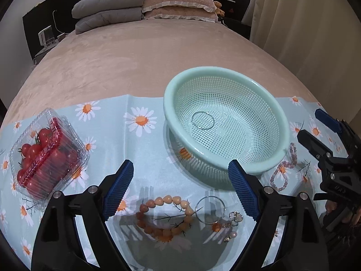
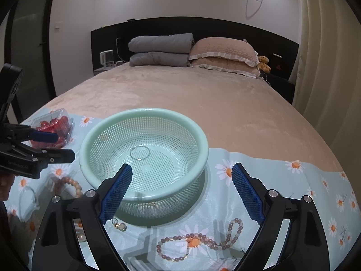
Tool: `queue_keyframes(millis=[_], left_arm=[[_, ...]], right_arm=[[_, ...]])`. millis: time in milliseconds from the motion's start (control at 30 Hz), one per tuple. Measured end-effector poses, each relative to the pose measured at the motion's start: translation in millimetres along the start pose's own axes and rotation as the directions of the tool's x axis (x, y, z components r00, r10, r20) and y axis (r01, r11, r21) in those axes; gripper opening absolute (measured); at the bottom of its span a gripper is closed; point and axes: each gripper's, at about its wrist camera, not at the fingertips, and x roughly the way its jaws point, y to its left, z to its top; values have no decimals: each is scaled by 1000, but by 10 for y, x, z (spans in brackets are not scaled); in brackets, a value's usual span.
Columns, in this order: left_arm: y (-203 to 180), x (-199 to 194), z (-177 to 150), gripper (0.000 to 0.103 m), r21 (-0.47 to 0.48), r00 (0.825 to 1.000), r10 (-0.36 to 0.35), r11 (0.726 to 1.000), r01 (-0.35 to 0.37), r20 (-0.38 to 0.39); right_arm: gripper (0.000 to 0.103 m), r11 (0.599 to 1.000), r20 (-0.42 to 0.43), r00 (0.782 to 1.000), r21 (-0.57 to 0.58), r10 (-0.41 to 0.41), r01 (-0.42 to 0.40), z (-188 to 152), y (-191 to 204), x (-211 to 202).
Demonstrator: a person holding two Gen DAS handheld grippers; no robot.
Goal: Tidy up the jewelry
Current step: 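Lower the left gripper onto the second silver hoop and close it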
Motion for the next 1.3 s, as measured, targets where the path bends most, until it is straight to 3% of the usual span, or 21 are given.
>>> queue_keyframes(millis=[300, 767, 833, 1000, 1100, 1233, 1300], left_arm=[[-191, 157, -242, 85, 85, 999, -35, 996, 38, -36], [-577, 396, -363, 82, 195, 993, -103, 974, 113, -61], [-627, 444, -386, 75, 212, 992, -100, 971, 113, -73], [-682, 627, -484, 67, 239, 985, -83, 964, 117, -148], [-622, 697, -529, 66, 223, 985, -78, 968, 111, -153], [-588, 699, -515, 44, 222, 987, -36, 973, 71, -157], [-524, 683, -500, 40, 198, 985, -48, 977, 81, -165]], right_arm=[[86, 1000, -34, 999, 9, -4, 5, -145, -18, -74], [86, 998, -88, 996, 62, -6, 11, -364, -210, 73], [86, 997, -96, 995, 71, 0, 7, -399, -245, 83], [86, 996, -102, 995, 94, 3, 7, -464, -342, 96], [86, 994, -97, 995, 107, 9, 1, -479, -378, 77], [86, 994, -98, 995, 112, 9, 3, -490, -398, 69], [86, 993, -96, 995, 116, 10, 1, -500, -394, 57]])
